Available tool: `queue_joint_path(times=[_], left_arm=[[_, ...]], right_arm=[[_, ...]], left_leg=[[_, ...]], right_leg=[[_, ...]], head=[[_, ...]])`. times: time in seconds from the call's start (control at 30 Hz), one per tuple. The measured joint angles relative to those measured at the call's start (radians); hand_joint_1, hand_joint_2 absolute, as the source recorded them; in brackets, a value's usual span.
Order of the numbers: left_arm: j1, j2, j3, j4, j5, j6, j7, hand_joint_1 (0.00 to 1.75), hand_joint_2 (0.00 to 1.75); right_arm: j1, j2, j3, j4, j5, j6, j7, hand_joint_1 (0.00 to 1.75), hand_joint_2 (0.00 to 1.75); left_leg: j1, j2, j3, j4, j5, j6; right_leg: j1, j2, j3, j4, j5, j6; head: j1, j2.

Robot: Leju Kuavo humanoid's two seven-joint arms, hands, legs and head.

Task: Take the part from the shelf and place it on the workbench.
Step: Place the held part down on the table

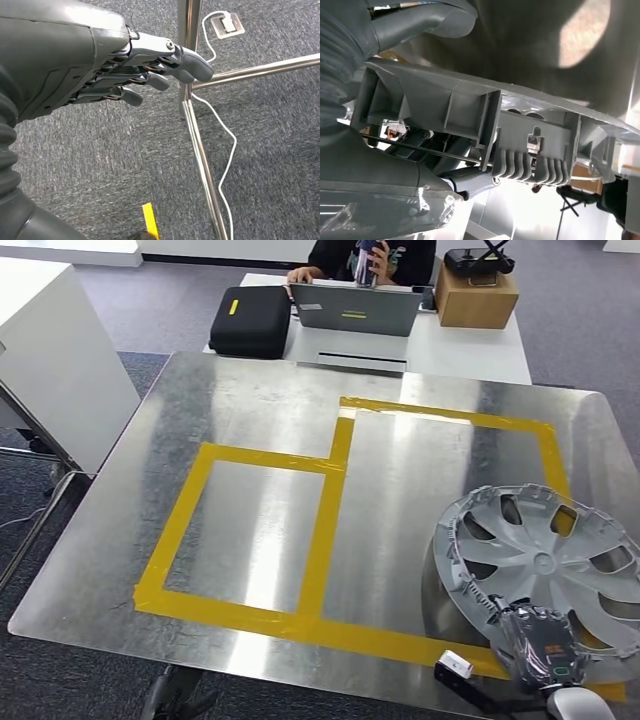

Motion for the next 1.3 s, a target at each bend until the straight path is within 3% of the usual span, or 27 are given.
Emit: queue_joint_path(times=[0.3, 0.57, 0.87, 1.13, 1.27, 1.3], left_arm=[[0.001, 0.000, -0.008, 0.000, 0.006, 0.002, 0.000, 0.00, 1.75], [0.001, 0.000, -0.011, 0.000, 0.007, 0.002, 0.000, 0.00, 1.75], [0.000, -0.001, -0.024, 0.000, 0.007, 0.003, 0.000, 0.00, 1.75], [-0.002, -0.003, -0.037, 0.000, 0.006, 0.005, 0.001, 0.00, 1.75], [-0.002, -0.003, -0.041, 0.000, 0.007, 0.003, 0.001, 0.00, 1.75], [-0.002, -0.003, -0.041, 0.000, 0.008, 0.000, 0.001, 0.00, 1.75]], right_arm=[[0.026, -0.016, -0.016, 0.010, -0.018, -0.018, 0.002, 1.75, 1.75], [0.032, -0.017, -0.031, 0.019, -0.025, -0.069, -0.086, 1.75, 1.75], [-0.015, -0.017, 0.028, 0.023, 0.013, -0.189, -0.163, 1.75, 1.75], [-0.055, -0.016, 0.100, 0.022, 0.058, -0.200, -0.169, 1.75, 1.75], [-0.056, -0.016, 0.115, 0.022, 0.060, -0.196, -0.133, 0.00, 1.75], [-0.055, -0.017, 0.116, 0.022, 0.058, -0.196, -0.126, 0.00, 1.75]], left_leg=[[0.000, 0.000, 0.000, 0.000, 0.000, 0.000], [0.000, 0.000, 0.000, 0.000, 0.000, 0.000], [0.000, 0.000, 0.000, 0.000, 0.000, 0.000], [0.000, 0.000, 0.000, 0.000, 0.000, 0.000], [0.000, 0.000, 0.000, 0.000, 0.000, 0.000], [0.000, 0.000, 0.000, 0.000, 0.000, 0.000]], right_leg=[[0.000, 0.000, 0.000, 0.000, 0.000, 0.000], [0.000, 0.000, 0.000, 0.000, 0.000, 0.000], [0.000, 0.000, 0.000, 0.000, 0.000, 0.000], [0.000, 0.000, 0.000, 0.000, 0.000, 0.000], [0.000, 0.000, 0.000, 0.000, 0.000, 0.000], [0.000, 0.000, 0.000, 0.000, 0.000, 0.000]], head=[[0.000, 0.000], [0.000, 0.000], [0.000, 0.000], [0.000, 0.000], [0.000, 0.000], [0.000, 0.000]])
